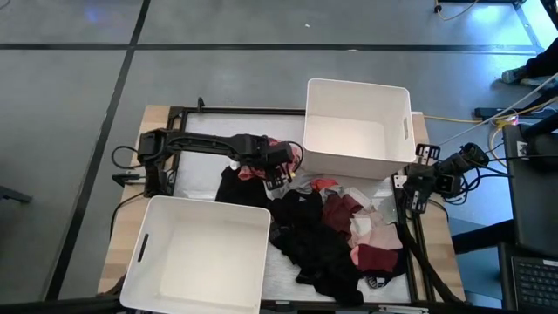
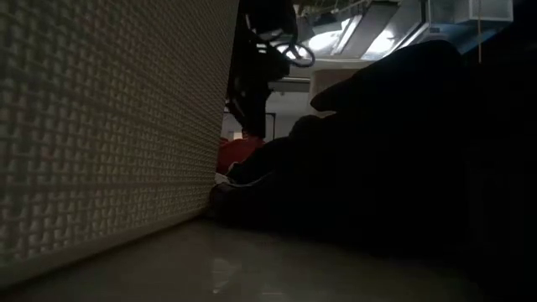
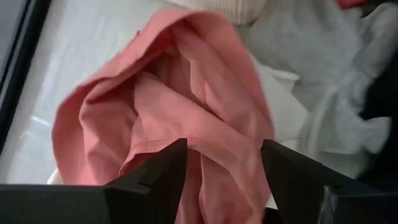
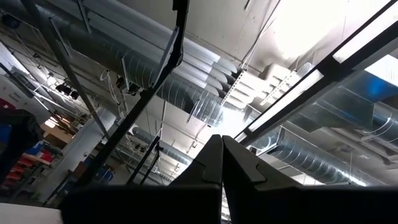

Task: Sort clothes
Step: Put the pink underwear into the bottom white bin

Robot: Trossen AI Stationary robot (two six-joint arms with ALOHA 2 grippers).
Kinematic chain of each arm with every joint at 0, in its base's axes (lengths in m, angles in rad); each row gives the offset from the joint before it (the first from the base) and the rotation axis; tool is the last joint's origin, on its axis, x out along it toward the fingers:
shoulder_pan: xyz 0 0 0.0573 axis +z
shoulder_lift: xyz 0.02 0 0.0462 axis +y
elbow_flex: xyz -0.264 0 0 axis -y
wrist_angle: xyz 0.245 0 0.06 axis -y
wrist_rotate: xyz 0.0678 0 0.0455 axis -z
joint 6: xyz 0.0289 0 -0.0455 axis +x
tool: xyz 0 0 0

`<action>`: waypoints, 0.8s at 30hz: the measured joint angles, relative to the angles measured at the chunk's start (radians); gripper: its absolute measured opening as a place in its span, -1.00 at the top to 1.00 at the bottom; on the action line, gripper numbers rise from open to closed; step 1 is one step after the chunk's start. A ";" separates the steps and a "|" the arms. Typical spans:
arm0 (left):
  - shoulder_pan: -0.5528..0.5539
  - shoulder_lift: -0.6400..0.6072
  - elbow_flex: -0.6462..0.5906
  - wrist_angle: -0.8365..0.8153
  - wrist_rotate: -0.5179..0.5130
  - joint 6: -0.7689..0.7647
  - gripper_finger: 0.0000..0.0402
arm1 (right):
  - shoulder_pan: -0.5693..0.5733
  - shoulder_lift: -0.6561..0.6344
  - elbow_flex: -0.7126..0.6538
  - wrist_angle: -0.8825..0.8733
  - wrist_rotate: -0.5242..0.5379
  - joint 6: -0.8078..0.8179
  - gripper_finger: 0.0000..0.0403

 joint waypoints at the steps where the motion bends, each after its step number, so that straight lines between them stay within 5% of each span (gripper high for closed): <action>1: 0.001 0.009 0.000 0.000 -0.003 -0.004 0.02 | 0.000 0.000 0.000 -0.002 0.001 0.000 0.97; 13: 0.027 0.094 0.000 0.008 -0.016 0.013 0.10 | 0.000 0.000 0.000 -0.018 0.001 -0.003 0.97; 24: -0.009 0.082 0.020 0.034 -0.088 0.127 0.95 | 0.000 0.000 0.000 -0.019 0.001 -0.018 0.97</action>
